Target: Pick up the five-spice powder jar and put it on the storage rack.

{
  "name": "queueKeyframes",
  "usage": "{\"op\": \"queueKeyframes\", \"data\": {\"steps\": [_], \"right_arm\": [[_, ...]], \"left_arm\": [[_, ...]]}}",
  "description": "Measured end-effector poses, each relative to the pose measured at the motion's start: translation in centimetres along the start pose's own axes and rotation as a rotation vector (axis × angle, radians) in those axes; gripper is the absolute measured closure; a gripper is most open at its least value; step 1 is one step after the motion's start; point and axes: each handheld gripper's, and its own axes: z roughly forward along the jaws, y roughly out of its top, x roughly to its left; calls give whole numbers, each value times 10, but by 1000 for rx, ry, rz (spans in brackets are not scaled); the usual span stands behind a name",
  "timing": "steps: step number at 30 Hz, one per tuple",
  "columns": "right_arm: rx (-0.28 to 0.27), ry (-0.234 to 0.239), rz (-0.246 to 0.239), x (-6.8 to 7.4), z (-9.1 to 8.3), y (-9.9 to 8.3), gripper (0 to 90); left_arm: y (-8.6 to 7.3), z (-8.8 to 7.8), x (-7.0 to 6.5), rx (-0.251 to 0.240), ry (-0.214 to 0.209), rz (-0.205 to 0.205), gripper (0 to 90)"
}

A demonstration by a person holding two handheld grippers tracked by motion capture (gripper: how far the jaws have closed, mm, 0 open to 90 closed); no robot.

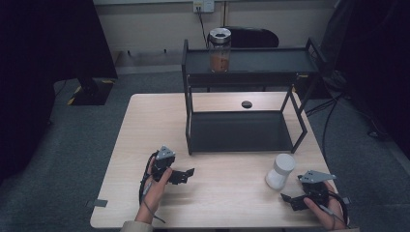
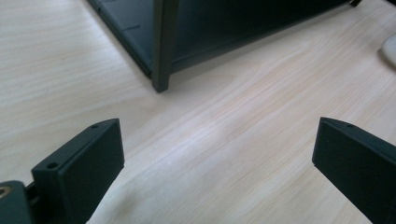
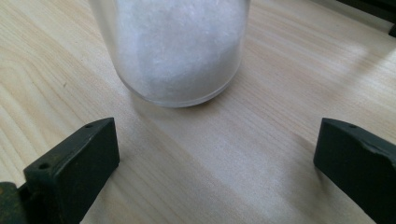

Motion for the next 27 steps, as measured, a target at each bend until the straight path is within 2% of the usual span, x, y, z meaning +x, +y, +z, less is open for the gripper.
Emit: {"op": "queueKeyframes", "data": {"steps": [2,11,15,20,23,27], "right_arm": [[0,0,0,0,0,0,0],[0,0,0,0,0,0,0],[0,0,0,0,0,0,0],[0,-1,1,0,0,0,0],[0,-1,0,0,0,0,0],[0,-1,0,0,0,0,0]], "left_arm": [[-2,0,-1,13,18,13,15],[-14,-1,-6,58,89,28,18],[-16,-1,-6,74,106,29,19],[-21,0,-8,78,126,55,14],[-18,2,-16,107,151,118,13],[-17,3,-16,108,149,115,0]]}}
